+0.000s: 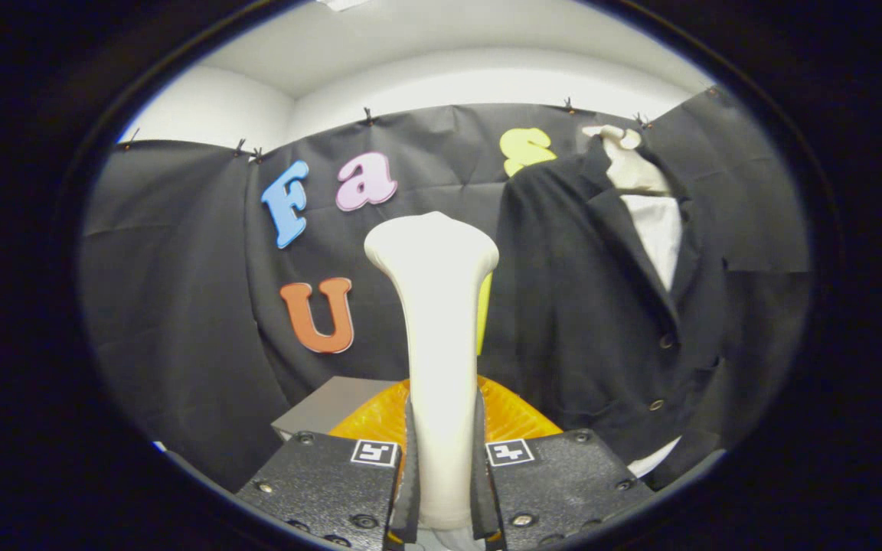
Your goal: Iron the clothes twice with a garment steamer, once on the left side and once on the right side.
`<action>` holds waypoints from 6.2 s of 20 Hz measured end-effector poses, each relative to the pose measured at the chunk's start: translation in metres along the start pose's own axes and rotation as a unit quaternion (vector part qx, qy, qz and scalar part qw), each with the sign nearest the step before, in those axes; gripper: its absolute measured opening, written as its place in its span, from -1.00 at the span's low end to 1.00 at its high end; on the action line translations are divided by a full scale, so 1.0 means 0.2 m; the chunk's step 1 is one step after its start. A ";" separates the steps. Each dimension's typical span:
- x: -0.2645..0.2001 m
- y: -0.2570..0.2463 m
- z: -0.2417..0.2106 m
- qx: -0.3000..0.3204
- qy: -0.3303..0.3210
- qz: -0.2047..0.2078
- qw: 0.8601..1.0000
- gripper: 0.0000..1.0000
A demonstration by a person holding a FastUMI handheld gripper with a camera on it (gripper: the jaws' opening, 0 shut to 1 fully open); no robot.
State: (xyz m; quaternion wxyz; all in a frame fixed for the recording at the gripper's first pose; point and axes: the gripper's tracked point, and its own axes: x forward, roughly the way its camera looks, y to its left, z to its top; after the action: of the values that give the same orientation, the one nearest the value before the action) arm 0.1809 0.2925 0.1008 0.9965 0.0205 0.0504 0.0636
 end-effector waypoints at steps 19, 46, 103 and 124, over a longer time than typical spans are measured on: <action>0.14 -0.79 0.49 -0.034 -0.085 -0.085 0.992 -0.42; 0.09 -1.12 -0.48 -0.039 0.018 -0.129 0.991 -0.42; 0.06 -1.84 0.41 -0.001 -0.124 -0.117 0.985 -0.42; 0.11 -1.94 -0.03 -0.025 -0.057 -0.144 0.988 -0.42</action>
State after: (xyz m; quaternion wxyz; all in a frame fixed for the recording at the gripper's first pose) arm 0.2507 -0.0883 0.0753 0.9967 -0.0079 -0.0059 -0.0801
